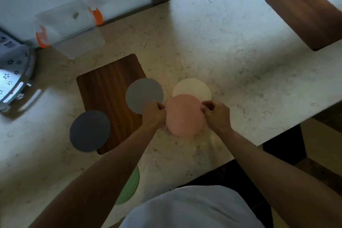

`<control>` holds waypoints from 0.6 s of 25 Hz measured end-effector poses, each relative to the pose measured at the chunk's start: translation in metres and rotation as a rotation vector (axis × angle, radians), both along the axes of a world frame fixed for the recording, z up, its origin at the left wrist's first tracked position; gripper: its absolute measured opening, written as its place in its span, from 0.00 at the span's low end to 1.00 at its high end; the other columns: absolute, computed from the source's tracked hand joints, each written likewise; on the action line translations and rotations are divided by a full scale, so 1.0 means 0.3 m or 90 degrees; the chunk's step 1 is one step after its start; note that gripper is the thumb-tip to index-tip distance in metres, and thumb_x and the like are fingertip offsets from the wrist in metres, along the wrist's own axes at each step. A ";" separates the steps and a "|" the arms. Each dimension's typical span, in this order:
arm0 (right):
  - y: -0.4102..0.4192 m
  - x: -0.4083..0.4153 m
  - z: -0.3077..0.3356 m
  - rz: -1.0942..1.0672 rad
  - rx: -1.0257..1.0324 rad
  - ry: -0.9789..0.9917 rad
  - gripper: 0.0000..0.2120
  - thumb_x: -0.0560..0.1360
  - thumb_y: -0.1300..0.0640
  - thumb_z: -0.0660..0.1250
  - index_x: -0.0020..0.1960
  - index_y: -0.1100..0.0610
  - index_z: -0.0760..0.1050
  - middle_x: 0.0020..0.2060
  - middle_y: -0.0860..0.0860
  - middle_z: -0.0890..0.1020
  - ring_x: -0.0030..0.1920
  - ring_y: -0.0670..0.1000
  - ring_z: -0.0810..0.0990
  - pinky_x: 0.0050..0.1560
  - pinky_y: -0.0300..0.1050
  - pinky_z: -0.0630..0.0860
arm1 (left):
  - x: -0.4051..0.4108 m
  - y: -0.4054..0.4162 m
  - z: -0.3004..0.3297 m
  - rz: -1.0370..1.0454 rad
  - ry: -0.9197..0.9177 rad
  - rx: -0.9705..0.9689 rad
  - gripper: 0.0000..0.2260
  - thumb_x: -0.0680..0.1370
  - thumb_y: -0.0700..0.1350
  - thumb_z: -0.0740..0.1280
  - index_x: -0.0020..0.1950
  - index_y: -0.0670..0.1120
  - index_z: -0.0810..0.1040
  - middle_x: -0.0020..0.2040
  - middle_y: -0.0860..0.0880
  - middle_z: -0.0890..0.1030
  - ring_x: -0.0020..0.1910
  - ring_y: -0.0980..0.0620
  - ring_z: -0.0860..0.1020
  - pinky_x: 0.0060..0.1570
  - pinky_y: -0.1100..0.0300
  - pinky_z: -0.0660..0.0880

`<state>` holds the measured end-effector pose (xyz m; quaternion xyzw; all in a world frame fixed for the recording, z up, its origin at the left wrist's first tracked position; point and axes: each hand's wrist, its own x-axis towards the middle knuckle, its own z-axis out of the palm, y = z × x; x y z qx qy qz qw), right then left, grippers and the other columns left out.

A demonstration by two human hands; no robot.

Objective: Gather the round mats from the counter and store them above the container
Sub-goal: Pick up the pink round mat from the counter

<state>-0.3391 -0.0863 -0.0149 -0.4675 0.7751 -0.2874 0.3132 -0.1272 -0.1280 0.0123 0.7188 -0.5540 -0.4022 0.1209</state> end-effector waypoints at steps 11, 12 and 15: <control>-0.242 -0.178 -0.100 -0.009 0.020 -0.003 0.09 0.73 0.57 0.72 0.53 0.55 0.84 0.47 0.50 0.87 0.46 0.45 0.82 0.50 0.34 0.72 | -0.186 -0.214 -0.068 0.076 0.006 0.011 0.06 0.75 0.37 0.65 0.49 0.40 0.81 0.44 0.45 0.81 0.44 0.50 0.77 0.42 0.58 0.72; -0.253 -0.180 -0.108 -0.002 0.019 -0.001 0.09 0.73 0.57 0.72 0.52 0.55 0.84 0.47 0.51 0.87 0.46 0.45 0.82 0.51 0.35 0.72 | -0.188 -0.224 -0.074 0.080 -0.003 0.007 0.06 0.75 0.38 0.65 0.49 0.40 0.81 0.45 0.45 0.81 0.45 0.49 0.78 0.43 0.57 0.73; -0.277 -0.183 -0.127 0.017 0.021 0.006 0.08 0.72 0.57 0.73 0.51 0.55 0.84 0.46 0.52 0.87 0.44 0.46 0.82 0.50 0.36 0.73 | -0.188 -0.249 -0.102 0.078 -0.032 0.007 0.06 0.75 0.38 0.66 0.48 0.42 0.81 0.43 0.48 0.81 0.43 0.50 0.79 0.38 0.62 0.71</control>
